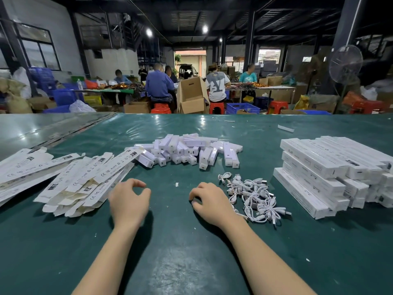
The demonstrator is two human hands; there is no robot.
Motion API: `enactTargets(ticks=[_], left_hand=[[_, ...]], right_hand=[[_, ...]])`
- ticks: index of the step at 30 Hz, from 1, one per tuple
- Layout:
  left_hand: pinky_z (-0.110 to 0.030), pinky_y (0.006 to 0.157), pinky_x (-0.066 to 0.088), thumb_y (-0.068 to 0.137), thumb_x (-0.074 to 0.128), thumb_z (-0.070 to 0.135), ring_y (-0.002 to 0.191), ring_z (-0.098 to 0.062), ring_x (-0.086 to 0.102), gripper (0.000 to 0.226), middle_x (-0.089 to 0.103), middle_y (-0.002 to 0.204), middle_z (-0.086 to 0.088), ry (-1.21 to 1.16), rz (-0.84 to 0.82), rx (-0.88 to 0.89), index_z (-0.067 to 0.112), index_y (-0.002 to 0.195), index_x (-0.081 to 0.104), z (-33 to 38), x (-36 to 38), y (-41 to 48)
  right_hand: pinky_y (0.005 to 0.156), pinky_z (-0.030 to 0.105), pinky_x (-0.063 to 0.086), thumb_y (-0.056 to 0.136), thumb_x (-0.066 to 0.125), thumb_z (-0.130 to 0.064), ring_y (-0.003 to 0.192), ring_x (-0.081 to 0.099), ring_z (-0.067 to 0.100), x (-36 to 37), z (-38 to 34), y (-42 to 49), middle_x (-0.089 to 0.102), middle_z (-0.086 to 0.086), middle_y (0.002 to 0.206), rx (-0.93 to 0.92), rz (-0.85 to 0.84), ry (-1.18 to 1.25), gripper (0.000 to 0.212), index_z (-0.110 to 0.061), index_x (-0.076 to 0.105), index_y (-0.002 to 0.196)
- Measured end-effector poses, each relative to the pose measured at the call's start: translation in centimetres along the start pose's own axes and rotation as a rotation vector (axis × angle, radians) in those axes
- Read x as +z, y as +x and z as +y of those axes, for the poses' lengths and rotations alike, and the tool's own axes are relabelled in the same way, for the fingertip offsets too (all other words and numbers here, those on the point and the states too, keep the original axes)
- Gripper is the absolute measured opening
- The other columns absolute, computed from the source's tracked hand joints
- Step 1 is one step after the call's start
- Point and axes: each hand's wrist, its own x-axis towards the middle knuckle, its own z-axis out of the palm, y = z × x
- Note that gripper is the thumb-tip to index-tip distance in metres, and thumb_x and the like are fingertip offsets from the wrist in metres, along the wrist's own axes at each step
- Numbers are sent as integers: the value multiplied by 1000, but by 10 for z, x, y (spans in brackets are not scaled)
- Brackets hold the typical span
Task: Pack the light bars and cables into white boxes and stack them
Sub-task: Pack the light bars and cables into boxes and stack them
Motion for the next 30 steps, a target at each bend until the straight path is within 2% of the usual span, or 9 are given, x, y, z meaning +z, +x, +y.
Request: enactTargets(ticks=[3,6,10,13,16,18,21,26,30], left_hand=[[-48,111,15,79,63,19,138,-29,13,38,32,147,-10,321,96,9,19,117,61,-13,-8,9],[-50,111,11,81,60,31,141,-28,1,48,6,155,-10,461,-56,-146,21,128,51,-21,-15,15],[-44,104,22,85,48,42,134,-29,18,46,27,146,-8,632,-264,-217,28,128,50,-25,-18,15],[-42,103,22,84,51,37,130,-29,23,36,37,137,-7,615,-209,-192,33,120,54,-22,-18,15],[-40,100,24,85,53,29,124,-31,33,24,43,128,-11,600,-170,-184,25,109,55,-20,-17,12],[-41,99,28,85,56,29,121,-34,38,29,44,127,-16,569,-156,-193,17,111,51,-20,-17,12],[-43,96,33,88,52,28,117,-39,41,36,43,127,-24,418,-105,-208,9,118,45,-18,-18,14],[-35,73,35,92,38,14,101,-37,52,32,60,113,-19,185,26,-79,9,120,53,-13,-14,12],[-36,80,41,89,44,9,102,-33,57,35,67,105,-12,-21,62,81,13,119,62,-5,-10,5]], right_hand=[[90,34,36,89,46,-19,108,47,24,0,-5,-3,57,4,112,-27,-53,-62,24,-19,64,105],[92,32,36,89,47,-19,109,47,23,-2,-5,-1,57,4,112,0,-49,-5,24,-19,66,104],[92,32,36,88,48,-18,108,47,23,-1,-3,-1,57,3,112,14,-66,17,23,-19,66,103],[92,31,36,88,48,-18,108,48,23,-2,-3,-2,58,3,112,22,-63,34,23,-19,67,102],[92,31,36,88,49,-18,108,48,23,-2,-4,-2,58,3,112,25,-66,47,23,-19,67,101],[92,31,36,88,49,-18,109,48,22,-2,-5,-3,58,3,112,30,-69,55,23,-19,67,101],[93,31,36,87,49,-18,109,48,21,-2,-5,-3,58,2,112,32,-66,66,23,-20,67,100],[90,32,38,86,49,-16,103,50,21,-1,-2,-1,60,3,106,31,-40,90,22,-18,69,96],[79,25,44,88,56,-22,87,58,14,-1,-3,-2,67,0,93,91,58,355,18,-13,70,95]])
